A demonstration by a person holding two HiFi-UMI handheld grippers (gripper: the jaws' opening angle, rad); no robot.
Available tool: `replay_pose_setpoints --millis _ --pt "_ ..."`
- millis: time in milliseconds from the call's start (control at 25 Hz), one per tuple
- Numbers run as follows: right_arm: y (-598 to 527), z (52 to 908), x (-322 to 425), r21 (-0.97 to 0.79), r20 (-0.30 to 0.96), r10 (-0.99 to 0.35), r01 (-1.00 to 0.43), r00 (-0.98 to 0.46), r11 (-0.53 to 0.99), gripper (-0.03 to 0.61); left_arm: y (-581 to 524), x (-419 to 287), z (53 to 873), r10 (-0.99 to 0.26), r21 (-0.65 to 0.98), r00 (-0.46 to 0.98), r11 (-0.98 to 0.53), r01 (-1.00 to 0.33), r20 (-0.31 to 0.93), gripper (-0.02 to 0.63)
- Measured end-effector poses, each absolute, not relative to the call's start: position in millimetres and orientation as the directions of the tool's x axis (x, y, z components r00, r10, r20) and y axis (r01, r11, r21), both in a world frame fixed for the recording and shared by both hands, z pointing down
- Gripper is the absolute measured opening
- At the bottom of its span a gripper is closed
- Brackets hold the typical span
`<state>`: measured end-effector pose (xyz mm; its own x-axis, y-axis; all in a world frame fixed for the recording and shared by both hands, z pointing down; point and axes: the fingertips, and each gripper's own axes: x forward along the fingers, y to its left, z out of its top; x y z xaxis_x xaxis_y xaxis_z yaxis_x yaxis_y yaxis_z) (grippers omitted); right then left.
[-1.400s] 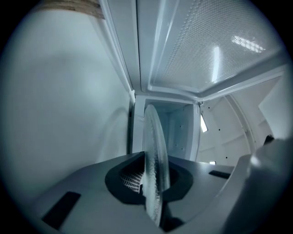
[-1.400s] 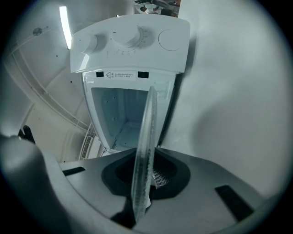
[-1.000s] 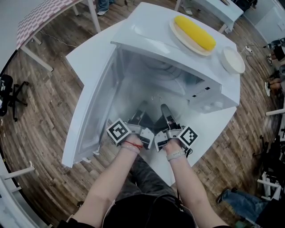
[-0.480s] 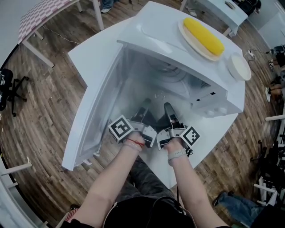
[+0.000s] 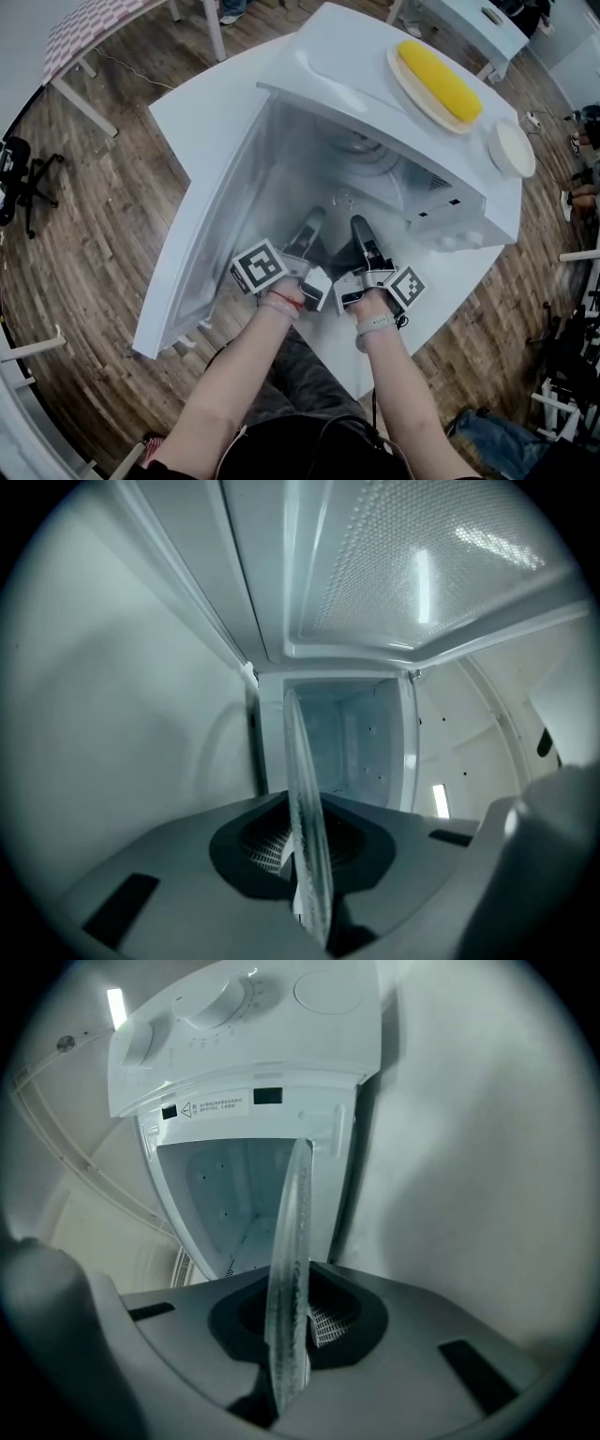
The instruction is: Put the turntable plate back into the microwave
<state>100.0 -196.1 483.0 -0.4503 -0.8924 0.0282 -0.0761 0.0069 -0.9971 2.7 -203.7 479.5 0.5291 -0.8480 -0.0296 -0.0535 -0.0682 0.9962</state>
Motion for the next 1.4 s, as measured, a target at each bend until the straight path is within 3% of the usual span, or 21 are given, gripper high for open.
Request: replay_pose_setpoints --millis 240,400,1120,1240,1400 --pt "-200 481 100 -0.997 0.023 -0.884 -0.078 -0.467 0.016 0.038 -200 4 478 -0.830 0.996 0.556 -0.077 -0.046 -0.038 0.048" --pt "-204 480 101 -0.998 0.021 -0.890 -0.064 -0.456 0.009 0.038 -197 9 469 -0.830 0.995 0.549 -0.088 0.055 -0.104 0.048" --pt "-222 477 103 -0.996 0.040 -0.907 -0.089 -0.419 -0.003 0.038 -177 12 473 -0.808 0.995 0.583 -0.096 0.004 -0.080 0.048" --pt "-223 477 103 -0.994 0.042 -0.903 -0.113 -0.427 0.008 0.038 -177 15 472 -0.817 0.993 0.567 -0.060 0.100 -0.107 0.046" --pt "-222 473 99 -0.975 0.060 -0.887 -0.217 -0.458 0.046 0.041 -180 12 477 -0.826 0.994 0.558 -0.037 0.098 -0.086 0.040"
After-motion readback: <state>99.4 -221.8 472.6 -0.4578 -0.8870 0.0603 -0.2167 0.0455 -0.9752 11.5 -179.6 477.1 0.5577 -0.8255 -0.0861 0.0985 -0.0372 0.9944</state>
